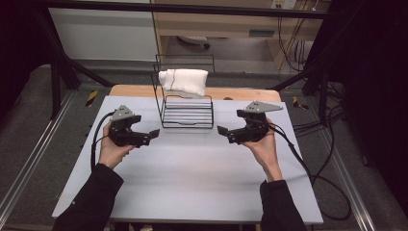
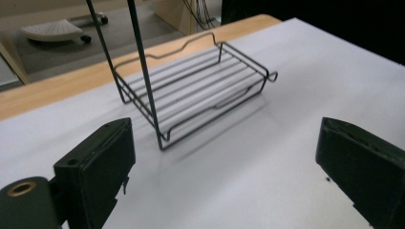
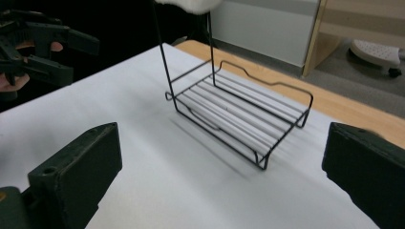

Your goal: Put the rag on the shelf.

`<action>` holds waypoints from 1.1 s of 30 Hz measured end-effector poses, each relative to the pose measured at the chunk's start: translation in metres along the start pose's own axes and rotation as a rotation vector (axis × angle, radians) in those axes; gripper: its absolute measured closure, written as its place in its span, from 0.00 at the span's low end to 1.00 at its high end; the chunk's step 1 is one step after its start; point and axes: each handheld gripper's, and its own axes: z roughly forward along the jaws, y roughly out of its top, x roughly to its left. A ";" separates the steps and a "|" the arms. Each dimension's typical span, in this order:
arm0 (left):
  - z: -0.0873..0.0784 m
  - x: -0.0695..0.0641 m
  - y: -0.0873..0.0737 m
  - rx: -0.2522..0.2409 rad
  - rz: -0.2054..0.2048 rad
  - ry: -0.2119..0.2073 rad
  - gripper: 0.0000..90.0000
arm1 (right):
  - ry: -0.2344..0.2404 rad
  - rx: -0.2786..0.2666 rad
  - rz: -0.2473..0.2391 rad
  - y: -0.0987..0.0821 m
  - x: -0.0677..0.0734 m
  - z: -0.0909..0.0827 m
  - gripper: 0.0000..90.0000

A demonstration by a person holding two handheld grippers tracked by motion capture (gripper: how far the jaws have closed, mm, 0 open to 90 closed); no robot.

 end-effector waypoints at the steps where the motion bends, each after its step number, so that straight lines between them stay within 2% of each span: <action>1: -0.001 0.000 -0.004 0.008 0.004 0.004 0.06 | 0.002 0.005 0.004 -0.005 -0.001 -0.001 0.00; 10: -0.011 0.006 -0.045 0.020 -0.022 -0.004 0.05 | 0.008 0.047 0.034 -0.052 -0.009 -0.011 0.00; 14: -0.015 0.009 -0.060 0.039 -0.015 -0.010 0.06 | 0.006 0.061 0.049 -0.070 -0.013 -0.015 0.00; 17: -0.019 0.011 -0.070 0.036 -0.029 -0.027 0.06 | 0.008 0.082 0.050 -0.082 -0.015 -0.019 0.00; 22: -0.027 0.014 -0.082 0.049 -0.030 -0.012 0.06 | 0.002 0.101 0.053 -0.103 -0.017 -0.029 0.00; 28: -0.032 0.014 -0.094 0.067 -0.015 -0.001 0.06 | -0.007 0.113 0.078 -0.124 -0.023 -0.043 0.00; 33: -0.034 0.013 -0.101 0.073 -0.011 -0.005 0.06 | -0.016 0.113 0.097 -0.139 -0.028 -0.054 0.00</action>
